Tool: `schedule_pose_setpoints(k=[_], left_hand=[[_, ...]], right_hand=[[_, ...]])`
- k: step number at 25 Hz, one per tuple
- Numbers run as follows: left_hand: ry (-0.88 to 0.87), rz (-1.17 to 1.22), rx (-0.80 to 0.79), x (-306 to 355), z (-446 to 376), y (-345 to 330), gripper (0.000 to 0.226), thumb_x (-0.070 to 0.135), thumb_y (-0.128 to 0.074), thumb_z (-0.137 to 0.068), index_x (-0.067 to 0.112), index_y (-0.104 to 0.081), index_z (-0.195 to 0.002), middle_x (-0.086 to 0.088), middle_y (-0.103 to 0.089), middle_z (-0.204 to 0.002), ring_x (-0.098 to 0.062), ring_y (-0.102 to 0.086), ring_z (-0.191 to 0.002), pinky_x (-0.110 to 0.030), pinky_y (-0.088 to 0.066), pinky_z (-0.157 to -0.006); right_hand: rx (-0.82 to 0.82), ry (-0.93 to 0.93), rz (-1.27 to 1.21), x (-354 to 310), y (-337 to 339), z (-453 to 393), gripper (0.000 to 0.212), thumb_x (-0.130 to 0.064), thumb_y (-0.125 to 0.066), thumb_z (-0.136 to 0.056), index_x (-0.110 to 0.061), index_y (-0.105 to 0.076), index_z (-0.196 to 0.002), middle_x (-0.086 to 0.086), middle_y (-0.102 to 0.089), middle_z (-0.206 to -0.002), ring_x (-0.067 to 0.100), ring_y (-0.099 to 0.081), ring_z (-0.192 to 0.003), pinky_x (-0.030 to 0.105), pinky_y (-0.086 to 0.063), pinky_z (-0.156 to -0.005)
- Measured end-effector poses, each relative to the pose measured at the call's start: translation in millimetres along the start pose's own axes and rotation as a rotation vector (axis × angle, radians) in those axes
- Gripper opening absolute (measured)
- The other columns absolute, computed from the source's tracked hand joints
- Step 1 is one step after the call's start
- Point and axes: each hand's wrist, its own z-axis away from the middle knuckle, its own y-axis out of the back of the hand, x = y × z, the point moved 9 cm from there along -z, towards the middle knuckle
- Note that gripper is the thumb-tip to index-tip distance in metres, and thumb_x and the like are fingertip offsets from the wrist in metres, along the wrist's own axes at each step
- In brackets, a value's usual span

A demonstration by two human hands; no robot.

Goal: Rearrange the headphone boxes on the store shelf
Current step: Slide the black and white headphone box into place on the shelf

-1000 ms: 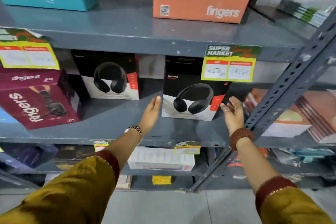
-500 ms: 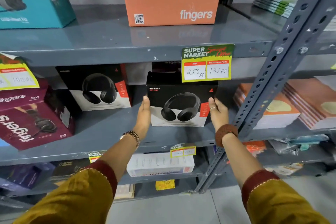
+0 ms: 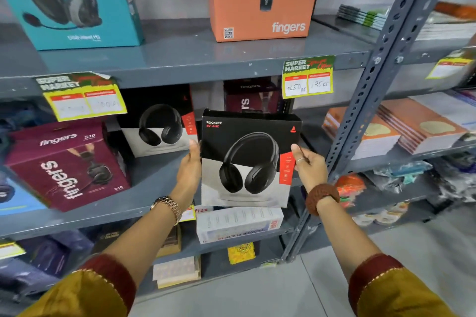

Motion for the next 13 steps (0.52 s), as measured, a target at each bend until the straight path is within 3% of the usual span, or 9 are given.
schedule_pose_setpoints(k=[4, 7, 10, 13], left_hand=[[-0.070, -0.074, 0.003, 7.5, 11.9, 44.5, 0.075, 0.073, -0.010, -0.083, 0.034, -0.054, -0.129, -0.006, -0.059, -0.134, -0.028, -0.051, -0.126, -0.051, -0.035, -0.110], [-0.042, -0.022, -0.012, 1.1, 13.4, 79.3, 0.087, 0.086, -0.014, -0.071, 0.035, -0.051, -0.132, -0.005, -0.058, -0.137, -0.024, -0.053, -0.125, -0.048, -0.037, -0.110], [0.009, 0.038, 0.012, -8.1, 7.8, 113.3, 0.119, 0.098, -0.018, -0.049, 0.029, -0.036, -0.144, -0.002, -0.039, -0.152, -0.022, -0.037, -0.139, -0.048, -0.026, -0.116], [0.041, 0.117, 0.074, -16.6, -1.6, 144.9, 0.128, 0.100, -0.021, -0.042, 0.030, -0.021, -0.149, 0.003, -0.023, -0.159, -0.020, -0.024, -0.145, -0.047, -0.019, -0.119]], right_hand=[[-0.008, -0.008, 0.017, -15.3, -26.9, 21.5, 0.047, -0.056, -0.052, -0.082, -0.021, -0.069, -0.109, 0.008, -0.074, -0.104, 0.025, -0.066, -0.102, 0.046, -0.049, -0.098], [-0.079, 0.028, -0.019, -34.1, -67.9, 25.6, 0.043, -0.043, -0.050, -0.089, -0.013, -0.064, -0.116, 0.015, -0.069, -0.114, 0.028, -0.062, -0.111, 0.047, -0.047, -0.101], [-0.166, 0.053, -0.008, -52.9, -120.2, 26.4, 0.043, -0.035, -0.049, -0.092, -0.008, -0.056, -0.125, 0.015, -0.065, -0.117, 0.031, -0.059, -0.115, 0.040, -0.043, -0.104], [-0.268, 0.078, 0.035, -64.5, -174.4, 25.6, 0.049, -0.030, -0.047, -0.094, -0.009, -0.042, -0.137, 0.011, -0.053, -0.137, 0.028, -0.047, -0.129, 0.029, -0.032, -0.105]])
